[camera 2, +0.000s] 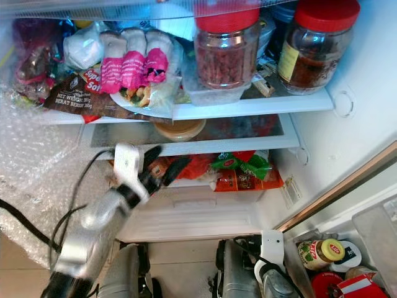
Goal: Restocking fridge
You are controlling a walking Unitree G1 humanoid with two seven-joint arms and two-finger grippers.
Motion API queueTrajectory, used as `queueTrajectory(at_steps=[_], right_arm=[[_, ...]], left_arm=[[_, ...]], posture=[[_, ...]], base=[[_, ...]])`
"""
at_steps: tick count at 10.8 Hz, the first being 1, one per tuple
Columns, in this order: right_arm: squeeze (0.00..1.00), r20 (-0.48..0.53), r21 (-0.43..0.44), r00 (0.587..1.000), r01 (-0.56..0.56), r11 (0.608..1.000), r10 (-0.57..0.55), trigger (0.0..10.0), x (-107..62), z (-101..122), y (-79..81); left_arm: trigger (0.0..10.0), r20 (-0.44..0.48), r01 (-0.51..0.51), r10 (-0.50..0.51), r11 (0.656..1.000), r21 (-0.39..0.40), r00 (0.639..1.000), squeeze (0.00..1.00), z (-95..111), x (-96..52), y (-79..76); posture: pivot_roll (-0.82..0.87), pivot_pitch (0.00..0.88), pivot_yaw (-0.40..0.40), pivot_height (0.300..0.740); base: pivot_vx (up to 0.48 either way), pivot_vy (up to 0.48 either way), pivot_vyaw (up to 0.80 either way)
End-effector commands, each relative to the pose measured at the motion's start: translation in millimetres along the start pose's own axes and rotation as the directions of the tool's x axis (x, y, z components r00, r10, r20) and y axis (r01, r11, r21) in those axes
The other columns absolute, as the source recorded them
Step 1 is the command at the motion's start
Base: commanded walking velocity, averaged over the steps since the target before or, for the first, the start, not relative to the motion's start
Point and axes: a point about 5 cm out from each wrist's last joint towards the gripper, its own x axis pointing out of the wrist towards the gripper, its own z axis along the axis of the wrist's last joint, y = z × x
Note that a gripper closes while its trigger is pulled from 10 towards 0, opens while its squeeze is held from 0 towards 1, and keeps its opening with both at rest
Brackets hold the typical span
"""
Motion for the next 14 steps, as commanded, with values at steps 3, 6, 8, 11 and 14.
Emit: queueTrajectory(at_steps=[3,6,8,11,14], right_arm=[[0.00,-0.221,-0.002,0.975,-0.027,1.000,0.026,10.0,-16.3,-53.1,7.6],[0.00,-0.221,0.000,0.975,-0.022,1.000,0.021,10.0,-16.3,-53.1,7.4],[0.00,-0.223,0.001,0.975,-0.022,1.000,0.022,10.0,-16.4,-53.2,7.5],[0.00,-0.222,0.002,0.975,-0.023,1.000,0.023,10.0,-16.2,-53.0,8.1],[0.00,-0.222,0.001,0.975,-0.020,1.000,0.020,10.0,-16.0,-52.6,7.2]], left_arm=[[10.0,-0.005,0.038,-0.038,0.991,0.129,0.999,0.00,-1.3,-5.5,-10.4],[10.0,-0.002,0.044,-0.044,0.991,0.127,0.999,0.00,-0.9,-5.9,-12.6],[10.0,0.001,0.031,-0.031,0.990,0.138,1.000,0.00,-1.5,-6.6,-11.9],[10.0,0.002,0.024,-0.025,0.989,0.146,1.000,0.00,-2.2,-6.9,-12.2],[10.0,0.003,0.024,-0.024,0.990,0.137,1.000,0.00,-2.2,-6.0,-12.5]], posture=[[-0.06,0.222,0.070,0.606],[-0.06,0.233,0.071,0.606],[-0.06,0.241,0.072,0.606],[-0.06,0.241,0.072,0.606],[-0.06,0.238,0.068,0.606]], base=[[0.000,0.000,0.00],[0.000,0.000,0.00],[0.000,0.000,0.00],[0.000,0.000,0.00],[-0.253,0.000,0.00]])
